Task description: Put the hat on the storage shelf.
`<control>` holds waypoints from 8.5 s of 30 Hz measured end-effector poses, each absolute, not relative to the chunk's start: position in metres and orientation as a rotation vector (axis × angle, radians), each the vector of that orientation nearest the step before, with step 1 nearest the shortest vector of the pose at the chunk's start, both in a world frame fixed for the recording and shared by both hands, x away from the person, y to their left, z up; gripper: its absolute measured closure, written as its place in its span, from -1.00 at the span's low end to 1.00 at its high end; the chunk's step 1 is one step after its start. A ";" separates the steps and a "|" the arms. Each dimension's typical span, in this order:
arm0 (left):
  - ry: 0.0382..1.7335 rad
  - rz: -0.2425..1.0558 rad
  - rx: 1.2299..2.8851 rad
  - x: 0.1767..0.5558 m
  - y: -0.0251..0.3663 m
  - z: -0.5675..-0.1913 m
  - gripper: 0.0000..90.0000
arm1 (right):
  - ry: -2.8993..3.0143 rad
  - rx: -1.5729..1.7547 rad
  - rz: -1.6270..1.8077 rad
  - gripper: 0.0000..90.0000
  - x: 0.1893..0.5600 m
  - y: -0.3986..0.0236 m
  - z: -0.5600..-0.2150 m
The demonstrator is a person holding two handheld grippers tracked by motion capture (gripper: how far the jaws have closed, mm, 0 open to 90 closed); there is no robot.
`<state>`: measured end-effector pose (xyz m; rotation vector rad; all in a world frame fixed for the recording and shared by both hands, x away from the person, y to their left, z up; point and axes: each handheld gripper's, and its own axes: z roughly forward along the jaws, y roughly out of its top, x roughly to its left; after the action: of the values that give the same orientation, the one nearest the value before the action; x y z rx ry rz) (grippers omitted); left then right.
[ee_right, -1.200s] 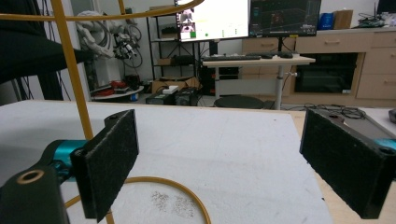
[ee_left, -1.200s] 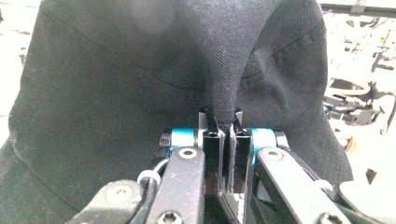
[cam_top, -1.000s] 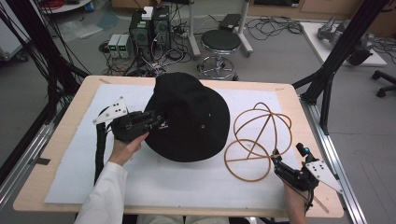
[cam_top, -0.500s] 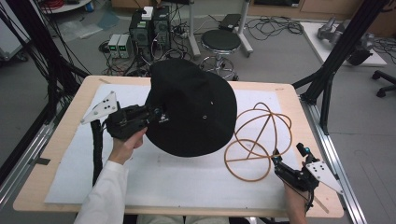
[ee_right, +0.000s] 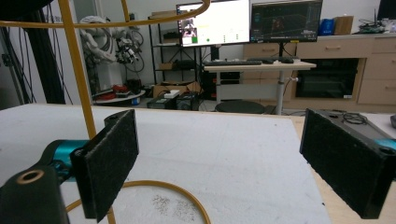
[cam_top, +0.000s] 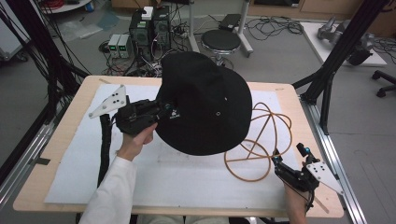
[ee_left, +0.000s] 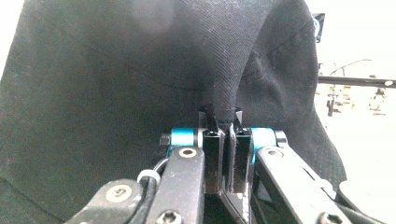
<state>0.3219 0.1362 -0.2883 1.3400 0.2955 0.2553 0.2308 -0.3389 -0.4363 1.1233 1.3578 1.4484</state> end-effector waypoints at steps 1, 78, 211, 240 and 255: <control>0.292 0.256 1.341 0.322 0.133 -0.288 0.94 | 1.356 1.126 1.451 -0.76 0.231 -0.339 -0.436; 0.127 0.034 1.679 0.355 -0.027 -0.279 0.92 | 1.341 1.119 1.480 -0.76 0.229 -0.344 -0.437; 0.834 0.794 1.313 0.319 0.225 -0.349 -0.29 | 1.327 1.153 1.492 -0.76 0.228 -0.342 -0.438; 1.056 1.000 1.239 0.300 0.256 -0.388 -0.29 | 1.331 1.159 1.491 -0.76 0.228 -0.342 -0.438; 1.127 1.020 1.255 0.294 0.269 -0.414 -0.30 | 1.336 1.159 1.492 -0.76 0.229 -0.341 -0.438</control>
<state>0.2936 0.2689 -0.4140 1.2554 1.1269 1.0199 0.2289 -0.3409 -0.4384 1.1587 1.3362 1.4918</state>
